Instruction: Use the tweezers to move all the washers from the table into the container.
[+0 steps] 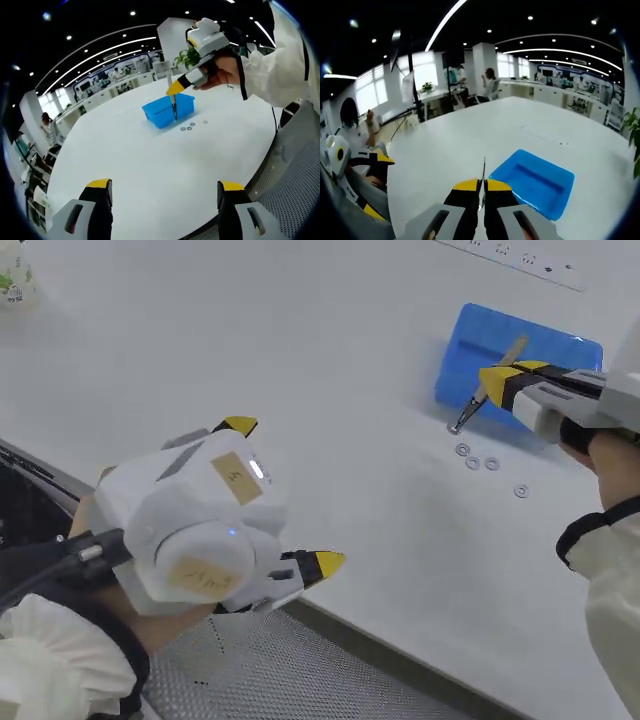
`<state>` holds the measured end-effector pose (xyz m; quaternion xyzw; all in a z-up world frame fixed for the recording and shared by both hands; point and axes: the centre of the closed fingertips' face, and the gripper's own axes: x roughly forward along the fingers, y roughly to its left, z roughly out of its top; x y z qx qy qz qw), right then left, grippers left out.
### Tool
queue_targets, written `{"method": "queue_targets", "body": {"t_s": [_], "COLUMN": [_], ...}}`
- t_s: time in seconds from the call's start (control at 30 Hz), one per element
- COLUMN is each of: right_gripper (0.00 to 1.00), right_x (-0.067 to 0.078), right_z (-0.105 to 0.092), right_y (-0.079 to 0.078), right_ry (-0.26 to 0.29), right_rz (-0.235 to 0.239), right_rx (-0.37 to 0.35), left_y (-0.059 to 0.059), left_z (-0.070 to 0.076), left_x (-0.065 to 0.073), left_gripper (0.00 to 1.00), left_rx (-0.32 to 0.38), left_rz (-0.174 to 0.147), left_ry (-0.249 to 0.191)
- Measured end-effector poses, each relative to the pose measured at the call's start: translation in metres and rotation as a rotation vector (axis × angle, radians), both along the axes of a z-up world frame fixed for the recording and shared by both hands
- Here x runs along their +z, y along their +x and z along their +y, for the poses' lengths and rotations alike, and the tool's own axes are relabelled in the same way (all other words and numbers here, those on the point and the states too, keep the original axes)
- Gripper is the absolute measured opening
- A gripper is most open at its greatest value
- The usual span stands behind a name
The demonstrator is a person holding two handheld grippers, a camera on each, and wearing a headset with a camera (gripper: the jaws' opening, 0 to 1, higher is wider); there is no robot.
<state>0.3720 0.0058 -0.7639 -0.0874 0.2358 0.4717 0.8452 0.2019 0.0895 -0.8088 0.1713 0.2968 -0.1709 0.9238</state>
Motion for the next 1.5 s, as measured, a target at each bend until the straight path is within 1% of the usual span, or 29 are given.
{"method": "queue_targets", "body": {"t_s": [0.03, 0.13, 0.23, 0.3, 0.37, 0.57, 0.63, 0.83, 0.97, 1.13, 1.37, 1.47, 1.5], "right_gripper": [0.00, 0.00, 0.00, 0.00, 0.00, 0.00, 0.00, 0.00, 0.00, 0.00, 0.00, 0.00, 0.00], "right_x": [0.002, 0.007, 0.010, 0.011, 0.012, 0.017, 0.019, 0.019, 0.018, 0.012, -0.004, -0.009, -0.013], "right_z": [0.000, 0.000, -0.002, -0.003, -0.002, 0.001, 0.002, 0.006, 0.010, 0.013, 0.019, 0.021, 0.022], "right_y": [0.001, 0.003, 0.007, 0.009, 0.011, 0.023, 0.028, 0.041, 0.049, 0.059, 0.071, 0.074, 0.076], "right_ry": [0.000, 0.003, 0.004, -0.005, -0.005, 0.006, 0.010, 0.017, 0.037, 0.029, 0.009, 0.005, -0.001], "right_rz": [-0.011, -0.021, -0.030, -0.048, -0.050, -0.079, -0.096, -0.131, -0.131, -0.160, -0.173, -0.174, -0.174], "right_rx": [-0.002, -0.006, -0.011, -0.012, -0.011, -0.024, -0.033, -0.049, -0.058, -0.072, -0.066, -0.069, -0.067], "left_y": [0.000, 0.000, 0.000, -0.001, -0.001, 0.000, 0.000, -0.001, -0.001, -0.001, -0.001, -0.001, -0.001], "left_z": [0.000, 0.000, 0.000, 0.001, 0.001, 0.001, 0.000, 0.000, -0.001, -0.001, -0.001, -0.001, -0.001], "left_x": [0.000, 0.000, -0.001, -0.002, -0.002, -0.001, -0.002, -0.002, -0.003, -0.003, -0.003, -0.003, -0.003], "left_gripper": [0.88, 0.88, 0.88, 0.88, 0.88, 0.88, 0.88, 0.88, 0.88, 0.88, 0.89, 0.89, 0.90], "left_rx": [-0.001, 0.002, 0.000, -0.001, -0.002, 0.005, 0.001, -0.003, -0.007, -0.009, -0.006, -0.004, -0.004], "left_rz": [-0.001, 0.000, 0.004, 0.007, 0.008, 0.005, 0.008, 0.011, 0.015, 0.016, 0.018, 0.020, 0.020], "left_ry": [-0.003, -0.001, 0.000, 0.003, 0.006, -0.003, -0.004, 0.001, 0.005, 0.004, -0.002, -0.007, -0.007]}}
